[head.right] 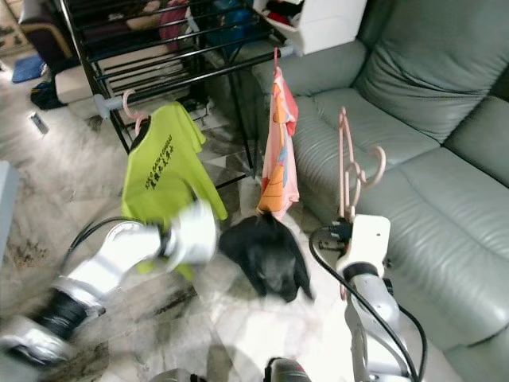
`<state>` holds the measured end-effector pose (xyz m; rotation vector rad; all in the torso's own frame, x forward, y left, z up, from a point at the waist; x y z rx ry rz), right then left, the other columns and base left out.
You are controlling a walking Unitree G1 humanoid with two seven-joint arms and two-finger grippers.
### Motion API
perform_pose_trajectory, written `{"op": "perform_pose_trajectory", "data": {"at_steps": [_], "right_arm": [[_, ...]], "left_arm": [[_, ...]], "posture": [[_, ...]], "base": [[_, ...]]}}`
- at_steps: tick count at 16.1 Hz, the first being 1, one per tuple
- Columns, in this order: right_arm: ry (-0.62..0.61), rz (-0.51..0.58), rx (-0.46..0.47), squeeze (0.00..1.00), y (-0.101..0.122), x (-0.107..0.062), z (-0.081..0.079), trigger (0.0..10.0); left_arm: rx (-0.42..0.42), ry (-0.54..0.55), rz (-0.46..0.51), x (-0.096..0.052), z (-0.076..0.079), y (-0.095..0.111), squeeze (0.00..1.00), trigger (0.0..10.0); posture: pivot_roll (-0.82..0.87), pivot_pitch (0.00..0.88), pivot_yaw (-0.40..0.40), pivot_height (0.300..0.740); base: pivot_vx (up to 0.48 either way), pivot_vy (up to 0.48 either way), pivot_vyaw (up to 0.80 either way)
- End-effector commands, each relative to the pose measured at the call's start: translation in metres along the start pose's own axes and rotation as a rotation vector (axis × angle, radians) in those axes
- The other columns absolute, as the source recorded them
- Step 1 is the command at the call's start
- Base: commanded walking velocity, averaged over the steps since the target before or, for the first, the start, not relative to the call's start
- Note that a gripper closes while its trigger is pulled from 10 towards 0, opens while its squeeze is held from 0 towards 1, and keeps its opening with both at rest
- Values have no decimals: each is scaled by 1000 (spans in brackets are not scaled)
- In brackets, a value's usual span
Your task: Hang hanger
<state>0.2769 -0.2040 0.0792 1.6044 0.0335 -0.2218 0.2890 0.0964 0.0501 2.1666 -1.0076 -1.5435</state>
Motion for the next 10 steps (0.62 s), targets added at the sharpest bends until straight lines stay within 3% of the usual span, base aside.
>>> {"op": "perform_pose_trajectory", "data": {"at_steps": [1, 2, 3, 4, 6, 8, 10], "right_arm": [[8, 1, 8, 0, -1, 2, -3, 10000], [7, 4, 11, 0, -1, 3, -4, 10000], [6, 7, 14, 0, 0, 3, -5, 10000], [4, 8, 17, 0, -1, 3, -6, 10000], [10, -8, 13, 0, -4, 1, -4, 10000], [40, -20, 4, 0, -5, 2, -4, 10000], [127, -44, -21, 0, -6, 3, -12, 10000]], "left_arm": [[158, -25, -163, -9, -12, -21, 0, 10000], [250, 41, -264, -13, -28, -31, 0, 10000], [285, 200, -311, -22, -61, -29, 0, 10000], [289, 403, -236, -32, -98, -5, 0, 10000], [304, 665, -87, -51, -136, 31, 0, 10000], [310, 727, -27, -55, -142, 39, 0, 10000], [342, 722, -47, -50, -139, 34, 0, 10000]], "posture": [[-76, 0, 75, 740], [-79, 0, 78, 740], [-87, 0, 84, 740], [-92, 0, 87, 740], [-92, 0, 85, 740], [-94, 0, 85, 740], [-95, 0, 85, 740]], "base": [[0, 0, 0], [0, 0, 0], [0, 0, 0], [0, 0, 0], [0, 0, 0], [0, 0, 0], [0, 0, 0]]}}
Point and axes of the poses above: a point about 5 cm out from each wrist's last joint towards the gripper, its own x axis pointing out of the wrist towards the gripper, its own y axis along the axis of the wrist's last joint, z = x × y, the point moved 3 cm from there along x, pointing out of the wrist towards the gripper, and after that the axes turned 3 degrees about x, right-handed, at the moved point
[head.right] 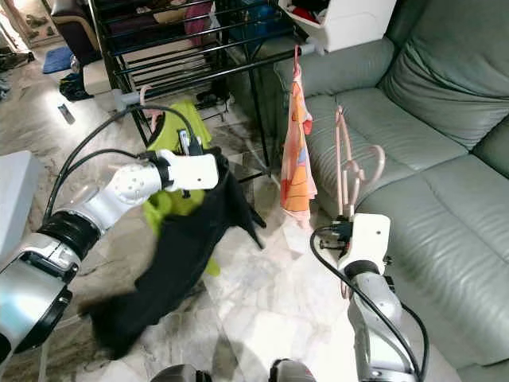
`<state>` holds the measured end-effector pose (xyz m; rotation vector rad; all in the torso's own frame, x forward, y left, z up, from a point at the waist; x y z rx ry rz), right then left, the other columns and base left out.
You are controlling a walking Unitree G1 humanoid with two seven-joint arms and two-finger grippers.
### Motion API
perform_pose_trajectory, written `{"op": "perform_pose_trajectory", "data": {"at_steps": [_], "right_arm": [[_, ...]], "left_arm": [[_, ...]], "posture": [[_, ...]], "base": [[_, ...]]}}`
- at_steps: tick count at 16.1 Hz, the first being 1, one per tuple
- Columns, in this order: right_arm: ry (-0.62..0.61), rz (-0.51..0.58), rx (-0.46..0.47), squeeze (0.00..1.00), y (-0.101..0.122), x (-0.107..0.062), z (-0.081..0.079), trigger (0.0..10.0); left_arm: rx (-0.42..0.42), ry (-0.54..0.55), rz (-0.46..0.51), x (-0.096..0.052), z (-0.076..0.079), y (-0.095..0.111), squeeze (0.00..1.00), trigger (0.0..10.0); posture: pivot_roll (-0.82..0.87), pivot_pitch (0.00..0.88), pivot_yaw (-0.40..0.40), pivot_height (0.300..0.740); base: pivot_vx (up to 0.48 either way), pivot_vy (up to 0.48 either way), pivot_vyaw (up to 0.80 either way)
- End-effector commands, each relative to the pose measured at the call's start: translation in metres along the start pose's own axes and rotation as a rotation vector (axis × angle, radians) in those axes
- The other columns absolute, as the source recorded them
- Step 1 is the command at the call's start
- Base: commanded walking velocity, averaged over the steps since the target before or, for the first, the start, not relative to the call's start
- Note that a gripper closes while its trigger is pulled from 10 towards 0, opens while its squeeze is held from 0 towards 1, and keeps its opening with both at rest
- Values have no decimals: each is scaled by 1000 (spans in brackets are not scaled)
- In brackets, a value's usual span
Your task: Hang hanger
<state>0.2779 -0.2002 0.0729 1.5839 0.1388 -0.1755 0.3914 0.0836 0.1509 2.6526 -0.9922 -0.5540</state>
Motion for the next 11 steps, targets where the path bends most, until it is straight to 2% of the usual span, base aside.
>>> {"op": "perform_pose_trajectory", "data": {"at_steps": [1, 2, 3, 4, 6, 7, 8, 9, 11], "right_arm": [[106, -32, -10, 0, -3, 2, -15, 10000], [188, -55, -32, 0, -5, -2, -22, 10000], [307, -78, -89, 0, -8, -9, -30, 10000], [413, -107, -195, 0, -12, -19, -31, 10000], [448, -120, -253, 0, -11, -21, -21, 10000], [429, -113, -280, 0, -8, -18, -14, 10000], [434, -113, -276, 0, -4, -16, -12, 10000], [437, -113, -278, 0, -3, -16, -12, 10000], [470, -123, -347, 0, -5, -19, -11, 10000]], "left_arm": [[21, 26, -20, 0, -5, -4, 0, 10000], [30, 48, -54, 0, -5, -10, 0, 10000], [-8, 58, -106, 0, -5, -18, 0, 10000], [-62, 78, -197, -2, -5, -30, 0, 10000], [-177, 166, -350, -7, -10, -51, 0, 10000], [-263, 205, -378, -9, -13, -56, 0, 10000], [-278, 206, -362, -7, -14, -54, 0, 10000], [-271, 204, -360, -7, -15, -54, 0, 10000], [-247, 181, -365, -4, -11, -51, 0, 10000]], "posture": [[-95, 0, 85, 740], [-97, 0, 86, 740], [-97, 0, 86, 740], [-97, 0, 86, 740], [-97, 0, 86, 740], [-108, 0, 83, 740], [-108, 0, 83, 740], [-108, 0, 83, 740], [-108, 0, 89, 740]], "base": [[0, 0, 0], [0, 0, 0], [0, 0, 0], [0, 0, 0], [0, 0, 0], [0, 0, 0], [0, 0, 0], [0, 0, 0], [0, 0, 0]]}}
Point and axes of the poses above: a point about 5 cm out from each wrist's last joint towards the gripper, its own x axis pointing out of the wrist towards the gripper, its own y axis along the axis of the wrist's last joint, z = x × y, the point moved 3 cm from there along x, pointing out of the wrist towards the gripper, and after that the axes turned 3 degrees about x, right-handed, at the moved point
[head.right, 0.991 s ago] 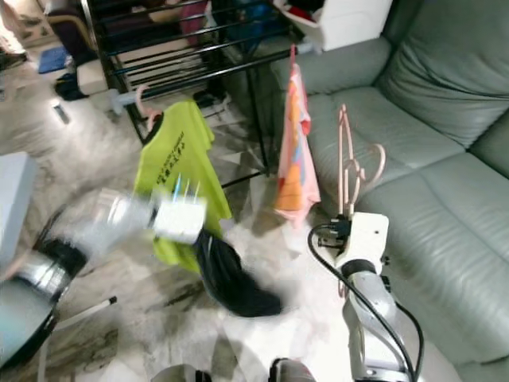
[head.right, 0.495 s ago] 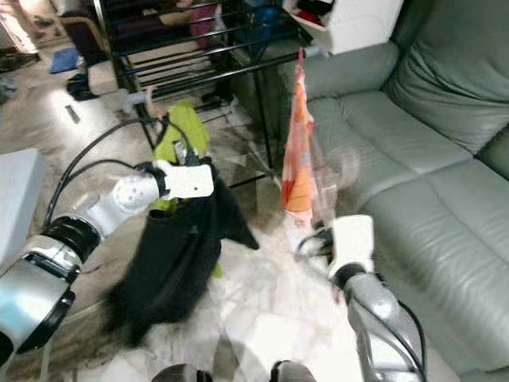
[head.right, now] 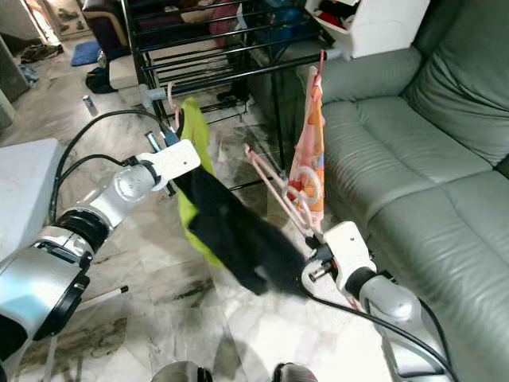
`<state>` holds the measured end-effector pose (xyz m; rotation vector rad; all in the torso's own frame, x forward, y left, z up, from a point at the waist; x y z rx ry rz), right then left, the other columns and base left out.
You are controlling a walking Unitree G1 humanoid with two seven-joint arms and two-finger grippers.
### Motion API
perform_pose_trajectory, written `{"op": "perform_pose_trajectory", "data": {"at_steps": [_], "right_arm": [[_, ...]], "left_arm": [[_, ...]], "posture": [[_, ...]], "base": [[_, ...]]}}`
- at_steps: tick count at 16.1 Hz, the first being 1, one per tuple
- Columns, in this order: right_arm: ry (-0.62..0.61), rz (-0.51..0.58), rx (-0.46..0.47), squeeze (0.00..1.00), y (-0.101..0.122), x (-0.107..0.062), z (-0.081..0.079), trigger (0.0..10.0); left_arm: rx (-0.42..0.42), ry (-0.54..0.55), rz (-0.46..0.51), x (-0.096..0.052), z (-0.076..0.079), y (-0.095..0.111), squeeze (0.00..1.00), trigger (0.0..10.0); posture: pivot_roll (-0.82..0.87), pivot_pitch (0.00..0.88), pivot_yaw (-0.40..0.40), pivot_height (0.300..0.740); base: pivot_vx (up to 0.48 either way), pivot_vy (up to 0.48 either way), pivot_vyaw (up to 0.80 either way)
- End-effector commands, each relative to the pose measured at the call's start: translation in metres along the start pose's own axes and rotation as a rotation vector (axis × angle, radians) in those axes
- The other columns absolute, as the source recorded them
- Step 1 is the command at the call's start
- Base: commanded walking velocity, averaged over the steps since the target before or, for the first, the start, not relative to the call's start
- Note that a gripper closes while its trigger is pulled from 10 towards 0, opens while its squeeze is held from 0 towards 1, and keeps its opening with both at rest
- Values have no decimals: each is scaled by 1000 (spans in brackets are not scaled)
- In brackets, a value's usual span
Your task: Hang hanger
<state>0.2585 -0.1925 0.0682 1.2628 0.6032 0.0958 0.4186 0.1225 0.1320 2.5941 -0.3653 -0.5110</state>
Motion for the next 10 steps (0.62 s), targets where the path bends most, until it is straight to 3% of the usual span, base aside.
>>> {"op": "perform_pose_trajectory", "data": {"at_steps": [1, 6, 8, 9, 10], "right_arm": [[26, 3, -42, 0, 2, -3, -2, 10000], [198, -114, -111, 0, -2, -46, 25, 10000], [225, -128, -130, 0, 4, -55, 35, 10000], [291, -123, -103, 0, 14, -62, 36, 10000], [329, -134, -97, 0, 15, -65, 34, 10000]], "left_arm": [[3, 23, 1, 0, -10, 2, 0, 10000], [-19, -84, 2, 1, 12, 2, 0, 10000], [-36, -123, -4, 2, 20, 2, 0, 10000], [-163, -177, -36, 2, 31, -2, 0, 10000], [-211, -185, -26, 3, 34, 2, 0, 10000]], "posture": [[-111, 0, 95, 740], [-126, 0, 111, 740], [-130, 0, 113, 740], [-132, 0, 116, 740], [-132, 0, 117, 740]], "base": [[0, 0, 0], [0, 0, 0], [0, 0, 0], [0, 0, 0], [0, 0, 0]]}}
Point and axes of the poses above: a point about 5 cm out from each wrist's last joint towards the gripper, its own x axis pointing out of the wrist towards the gripper, its own y axis along the axis of the wrist's last joint, z = x × y, the point moved 3 cm from there along x, pointing out of the wrist towards the gripper, and after that the axes turned 3 degrees about x, right-handed, at the moved point
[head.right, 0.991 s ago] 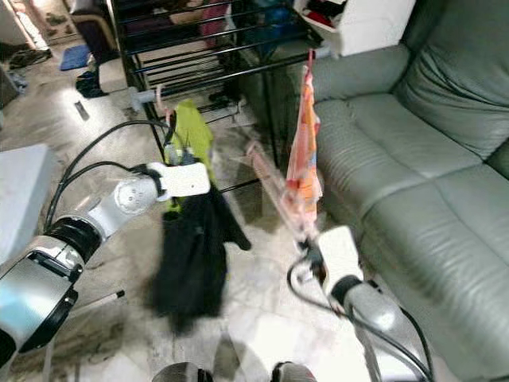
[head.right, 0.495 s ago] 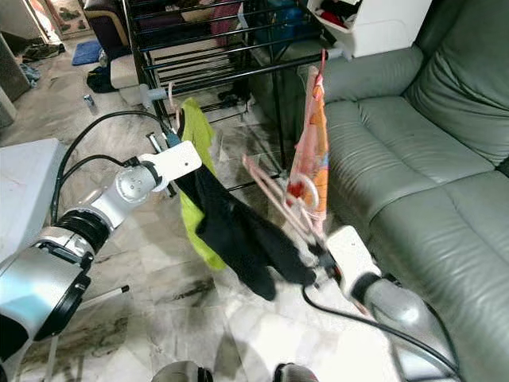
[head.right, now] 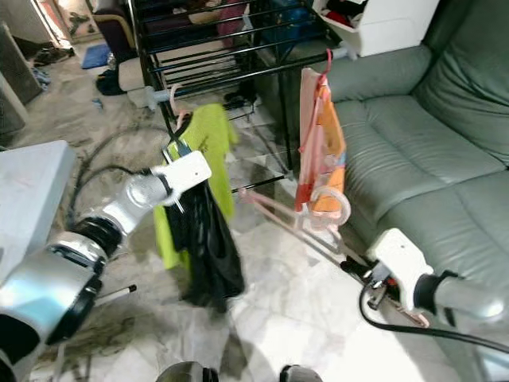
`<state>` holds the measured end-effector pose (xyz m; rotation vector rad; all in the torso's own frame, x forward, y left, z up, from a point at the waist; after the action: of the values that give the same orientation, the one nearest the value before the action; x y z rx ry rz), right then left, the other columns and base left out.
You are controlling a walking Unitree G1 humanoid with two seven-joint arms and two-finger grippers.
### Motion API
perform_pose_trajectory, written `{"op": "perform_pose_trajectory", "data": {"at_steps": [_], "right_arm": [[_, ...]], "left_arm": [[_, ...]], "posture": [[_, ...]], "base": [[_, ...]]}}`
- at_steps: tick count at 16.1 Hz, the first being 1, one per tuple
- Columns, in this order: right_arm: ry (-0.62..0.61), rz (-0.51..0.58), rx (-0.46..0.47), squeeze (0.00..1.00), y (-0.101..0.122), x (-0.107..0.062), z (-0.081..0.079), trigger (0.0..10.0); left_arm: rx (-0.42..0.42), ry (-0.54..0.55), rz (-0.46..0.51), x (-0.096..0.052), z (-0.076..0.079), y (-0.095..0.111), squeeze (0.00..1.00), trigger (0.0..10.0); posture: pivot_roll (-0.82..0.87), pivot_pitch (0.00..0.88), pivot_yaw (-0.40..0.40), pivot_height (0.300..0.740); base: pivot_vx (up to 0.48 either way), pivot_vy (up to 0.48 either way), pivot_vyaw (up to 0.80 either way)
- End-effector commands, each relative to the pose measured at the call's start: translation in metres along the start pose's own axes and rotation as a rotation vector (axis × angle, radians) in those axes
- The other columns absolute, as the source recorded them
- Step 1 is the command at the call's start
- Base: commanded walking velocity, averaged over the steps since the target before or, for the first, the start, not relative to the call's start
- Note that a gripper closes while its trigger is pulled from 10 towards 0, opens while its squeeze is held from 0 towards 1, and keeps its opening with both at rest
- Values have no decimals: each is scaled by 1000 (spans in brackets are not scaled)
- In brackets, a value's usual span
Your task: Hang hanger
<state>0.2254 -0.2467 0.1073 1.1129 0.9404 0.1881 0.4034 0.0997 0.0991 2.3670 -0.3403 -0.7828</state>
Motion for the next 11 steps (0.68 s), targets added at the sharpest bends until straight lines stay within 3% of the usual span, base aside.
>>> {"op": "perform_pose_trajectory", "data": {"at_steps": [1, 11], "right_arm": [[73, 1, -9, 0, 5, -1, -8, 10000], [114, -15, -6, 0, -2, 15, -19, 10000]], "left_arm": [[-83, 2, 17, -1, -3, 2, 0, 10000], [-26, -126, 298, -6, 1, 51, 0, 10000]], "posture": [[-132, 0, 117, 740], [-118, 0, 113, 740]], "base": [[0, 0, 0], [0, 0, 0]]}}
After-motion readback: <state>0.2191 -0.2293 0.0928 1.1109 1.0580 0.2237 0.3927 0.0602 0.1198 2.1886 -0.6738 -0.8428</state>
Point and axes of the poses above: a point about 5 cm out from each wrist's last joint towards the gripper, its own x axis pointing out of the wrist towards the gripper, its own y axis along the axis of the wrist's last joint, z = x × y, the point moved 3 cm from there along x, pointing out of the wrist towards the gripper, and after that the axes turned 3 degrees about x, right-handed, at the moved point
